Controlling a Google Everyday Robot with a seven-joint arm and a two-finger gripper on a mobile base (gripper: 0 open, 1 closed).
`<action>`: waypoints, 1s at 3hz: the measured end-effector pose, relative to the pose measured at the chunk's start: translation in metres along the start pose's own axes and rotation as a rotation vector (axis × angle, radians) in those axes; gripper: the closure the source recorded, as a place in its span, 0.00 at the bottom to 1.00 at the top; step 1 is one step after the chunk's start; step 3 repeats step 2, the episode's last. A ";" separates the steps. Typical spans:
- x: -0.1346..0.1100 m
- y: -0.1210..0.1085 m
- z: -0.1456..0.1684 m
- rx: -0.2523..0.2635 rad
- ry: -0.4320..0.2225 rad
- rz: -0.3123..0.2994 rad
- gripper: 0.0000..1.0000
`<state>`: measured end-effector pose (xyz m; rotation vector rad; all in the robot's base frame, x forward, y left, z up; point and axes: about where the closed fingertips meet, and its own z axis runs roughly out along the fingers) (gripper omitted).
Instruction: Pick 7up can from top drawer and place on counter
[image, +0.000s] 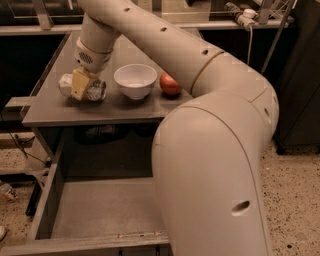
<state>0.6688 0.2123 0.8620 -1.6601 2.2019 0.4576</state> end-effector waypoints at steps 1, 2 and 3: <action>0.000 0.000 0.000 0.000 0.000 0.000 0.00; 0.000 0.000 0.000 0.000 0.000 0.000 0.00; 0.000 0.000 0.000 0.000 0.000 0.000 0.00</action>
Offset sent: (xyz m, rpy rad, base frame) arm 0.0000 0.0000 0.0000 0.0000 0.0000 0.0000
